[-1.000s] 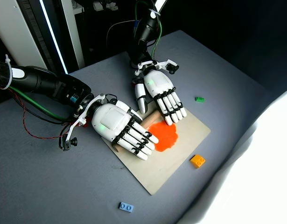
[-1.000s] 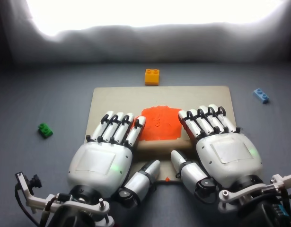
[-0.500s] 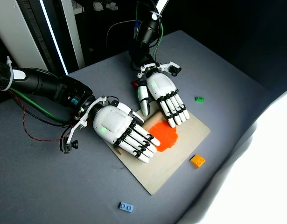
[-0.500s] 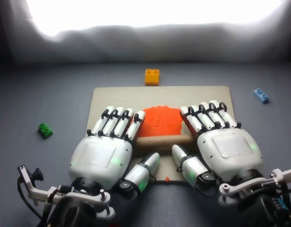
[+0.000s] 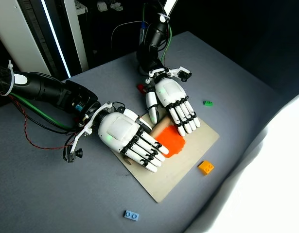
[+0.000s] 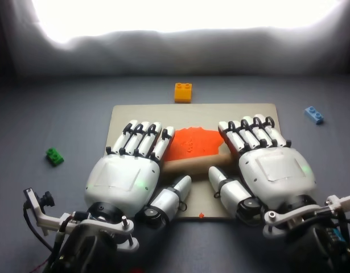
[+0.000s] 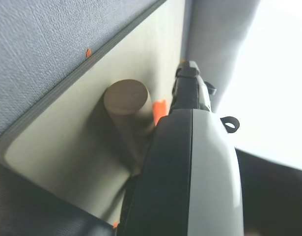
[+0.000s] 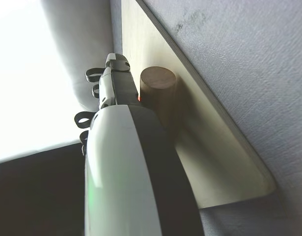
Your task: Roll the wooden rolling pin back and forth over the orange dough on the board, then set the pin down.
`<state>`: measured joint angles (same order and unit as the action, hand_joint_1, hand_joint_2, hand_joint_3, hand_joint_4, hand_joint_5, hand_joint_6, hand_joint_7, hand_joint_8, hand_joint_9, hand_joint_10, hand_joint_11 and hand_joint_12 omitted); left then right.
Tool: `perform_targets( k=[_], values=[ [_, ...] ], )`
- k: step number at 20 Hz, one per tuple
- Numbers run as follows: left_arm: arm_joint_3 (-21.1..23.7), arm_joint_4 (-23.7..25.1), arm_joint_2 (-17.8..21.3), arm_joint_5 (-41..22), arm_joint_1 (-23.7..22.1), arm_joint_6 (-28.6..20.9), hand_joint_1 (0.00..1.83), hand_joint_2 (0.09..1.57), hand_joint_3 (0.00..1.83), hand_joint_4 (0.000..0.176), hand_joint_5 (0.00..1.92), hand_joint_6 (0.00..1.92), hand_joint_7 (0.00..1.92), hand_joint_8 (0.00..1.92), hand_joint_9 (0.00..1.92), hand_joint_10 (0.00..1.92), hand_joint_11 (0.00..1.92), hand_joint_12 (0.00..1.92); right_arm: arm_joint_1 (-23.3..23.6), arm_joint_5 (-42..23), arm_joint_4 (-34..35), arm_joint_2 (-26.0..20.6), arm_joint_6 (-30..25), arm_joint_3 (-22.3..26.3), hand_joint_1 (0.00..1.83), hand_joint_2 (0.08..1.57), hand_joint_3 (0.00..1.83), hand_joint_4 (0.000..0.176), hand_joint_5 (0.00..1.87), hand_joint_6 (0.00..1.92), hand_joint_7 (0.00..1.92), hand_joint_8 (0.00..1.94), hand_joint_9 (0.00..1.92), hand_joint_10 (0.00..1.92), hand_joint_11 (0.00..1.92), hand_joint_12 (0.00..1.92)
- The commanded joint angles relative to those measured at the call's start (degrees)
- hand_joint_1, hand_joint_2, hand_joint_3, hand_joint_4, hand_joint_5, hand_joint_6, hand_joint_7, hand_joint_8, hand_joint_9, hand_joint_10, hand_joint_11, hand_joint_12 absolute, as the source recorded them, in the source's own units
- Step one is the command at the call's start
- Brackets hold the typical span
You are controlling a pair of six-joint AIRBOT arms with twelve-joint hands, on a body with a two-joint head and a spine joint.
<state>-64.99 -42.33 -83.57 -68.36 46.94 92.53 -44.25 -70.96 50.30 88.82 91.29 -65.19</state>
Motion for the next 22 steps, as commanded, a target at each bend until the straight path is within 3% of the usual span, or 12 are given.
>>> perform_targets(
  k=[1,13,22],
  values=[
    [-0.2,3.1,-0.2,-4.7,-0.4,0.1,0.0,1.47,0.0,0.0,0.04,0.0,0.02,0.0,0.0,0.0,0.0,0.0,0.5,-5.0,-3.4,-0.3,-0.3,-0.3,0.0,1.57,0.02,0.0,0.15,0.01,0.14,0.0,0.06,0.0,0.01,0.01],
    [-3.1,3.2,-1.1,-3.7,-0.8,-1.3,0.0,1.47,0.0,0.0,0.06,0.01,0.03,0.0,0.0,0.0,0.0,0.0,1.1,-3.5,-2.8,-0.5,-2.1,-2.8,0.0,1.57,0.02,0.0,0.15,0.0,0.15,0.0,0.08,0.0,0.0,0.07],
    [-6.0,3.1,-2.4,-1.0,-1.8,-5.0,0.0,1.48,0.01,0.0,0.05,0.01,0.03,0.0,0.01,0.0,0.0,0.0,1.9,-2.8,-2.0,-0.5,-2.8,-4.5,0.0,1.57,0.09,0.0,0.09,0.0,0.08,0.0,0.02,0.0,0.0,0.1]
  ],
)
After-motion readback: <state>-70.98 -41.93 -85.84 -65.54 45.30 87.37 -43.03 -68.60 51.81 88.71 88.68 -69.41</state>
